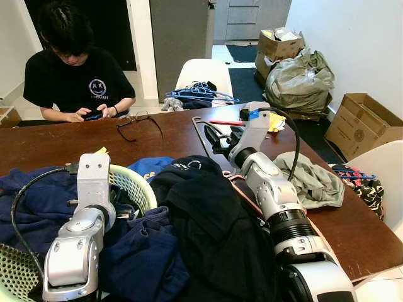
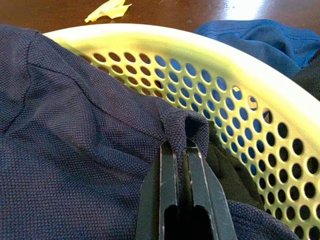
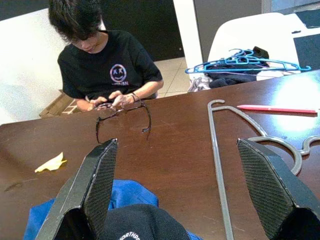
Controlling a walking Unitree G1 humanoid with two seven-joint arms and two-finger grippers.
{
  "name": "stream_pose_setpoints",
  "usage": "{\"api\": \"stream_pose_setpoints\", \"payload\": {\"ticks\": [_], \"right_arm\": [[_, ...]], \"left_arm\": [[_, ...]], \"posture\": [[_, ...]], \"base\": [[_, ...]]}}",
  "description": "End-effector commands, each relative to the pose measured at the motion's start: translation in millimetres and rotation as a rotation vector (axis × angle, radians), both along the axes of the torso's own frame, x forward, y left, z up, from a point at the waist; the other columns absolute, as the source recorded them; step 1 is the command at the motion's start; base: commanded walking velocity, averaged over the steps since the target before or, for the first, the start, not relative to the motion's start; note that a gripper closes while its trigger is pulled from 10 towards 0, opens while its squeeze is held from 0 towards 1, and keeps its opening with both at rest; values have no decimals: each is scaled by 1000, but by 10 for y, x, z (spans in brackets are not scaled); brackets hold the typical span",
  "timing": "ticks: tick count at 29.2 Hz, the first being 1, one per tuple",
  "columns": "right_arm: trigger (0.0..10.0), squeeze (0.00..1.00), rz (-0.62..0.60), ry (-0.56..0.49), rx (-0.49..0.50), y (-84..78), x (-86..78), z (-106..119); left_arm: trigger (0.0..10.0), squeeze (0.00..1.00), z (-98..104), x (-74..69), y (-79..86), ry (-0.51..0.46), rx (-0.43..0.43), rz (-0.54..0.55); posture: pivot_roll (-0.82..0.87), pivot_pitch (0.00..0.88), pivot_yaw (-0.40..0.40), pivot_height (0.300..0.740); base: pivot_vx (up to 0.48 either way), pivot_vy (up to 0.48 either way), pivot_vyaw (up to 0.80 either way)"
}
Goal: Hang hanger
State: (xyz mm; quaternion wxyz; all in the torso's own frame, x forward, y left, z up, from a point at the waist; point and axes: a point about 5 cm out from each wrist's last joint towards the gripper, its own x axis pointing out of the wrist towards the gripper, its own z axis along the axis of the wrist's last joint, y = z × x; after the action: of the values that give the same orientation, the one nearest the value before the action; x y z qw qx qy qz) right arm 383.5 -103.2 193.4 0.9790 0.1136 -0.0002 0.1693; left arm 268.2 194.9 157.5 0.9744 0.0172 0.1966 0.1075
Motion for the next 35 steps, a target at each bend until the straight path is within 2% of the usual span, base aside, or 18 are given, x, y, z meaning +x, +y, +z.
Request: {"api": "stream_pose_setpoints", "payload": {"ticks": [1,8,9,10,11,12,13,14,15,16,17,18,20,24,28,31,34,35], "right_arm": [[10000,0,-10,-21,-3,-12,15,57],[10000,0,-8,-21,-4,-5,17,56],[10000,0,-7,-22,-3,1,20,60],[10000,0,-7,-22,-3,1,20,60],[10000,0,-6,-22,-2,6,25,63],[10000,0,-6,-22,-2,6,25,63],[10000,0,-6,-24,0,14,32,71],[10000,0,-6,-24,0,14,32,71],[10000,0,-6,-25,2,21,36,78],[10000,0,-6,-25,2,21,36,78],[10000,0,-6,-26,4,27,39,82],[10000,0,-6,-26,4,27,39,82],[10000,0,-11,-28,9,22,39,84],[10000,0,-20,-30,14,-1,46,90],[10000,0,-22,-30,17,0,51,92],[10000,0,-21,-29,21,12,60,94],[10000,0,-22,-29,22,15,64,94],[10000,0,-23,-29,24,15,67,94]], "left_arm": [[0,0,-20,-19,49,16,6,15],[0,0,154,9,141,-68,85,39],[0,0,397,55,215,-181,209,44],[0,0,397,55,215,-181,209,44],[0,0,715,102,261,-325,320,40],[0,0,715,102,261,-325,320,40],[0,0,1086,135,255,-487,444,5],[0,0,1086,135,255,-487,444,5],[0,0,1376,137,211,-617,515,-36],[0,0,1376,137,211,-617,515,-36],[0,0,1596,129,144,-720,540,-85],[0,0,1596,129,144,-720,540,-85],[0,0,1845,108,5,-838,521,-182],[0,0,2027,82,-105,-926,488,-261],[0,0,2130,82,-103,-960,526,-269],[0,0,2319,81,-44,-1020,620,-263],[0,0,2383,75,-19,-1041,657,-259],[0,0,2440,64,3,-1057,703,-253]], "posture": [[107,0,-3,740],[112,0,-6,740],[112,0,-6,740],[112,0,-6,740],[118,0,-8,740],[118,0,-8,740],[120,0,-9,740],[120,0,-9,740],[120,0,-7,740],[120,0,-7,740],[118,0,-5,740],[118,0,-5,740],[115,0,1,740],[117,0,2,740],[120,0,3,740],[127,0,2,740],[127,0,2,740],[127,0,1,740]], "base": [[0,0,0],[0,0,0],[0,0,0],[0,0,0],[0,0,0],[0,0,0],[0,0,0],[0,0,0],[0,0,0],[0,0,0],[0,0,0],[0,0,0],[0,0,0],[0,0,0],[0,0,0],[0,0,0],[0,0,0],[0,0,0]]}}
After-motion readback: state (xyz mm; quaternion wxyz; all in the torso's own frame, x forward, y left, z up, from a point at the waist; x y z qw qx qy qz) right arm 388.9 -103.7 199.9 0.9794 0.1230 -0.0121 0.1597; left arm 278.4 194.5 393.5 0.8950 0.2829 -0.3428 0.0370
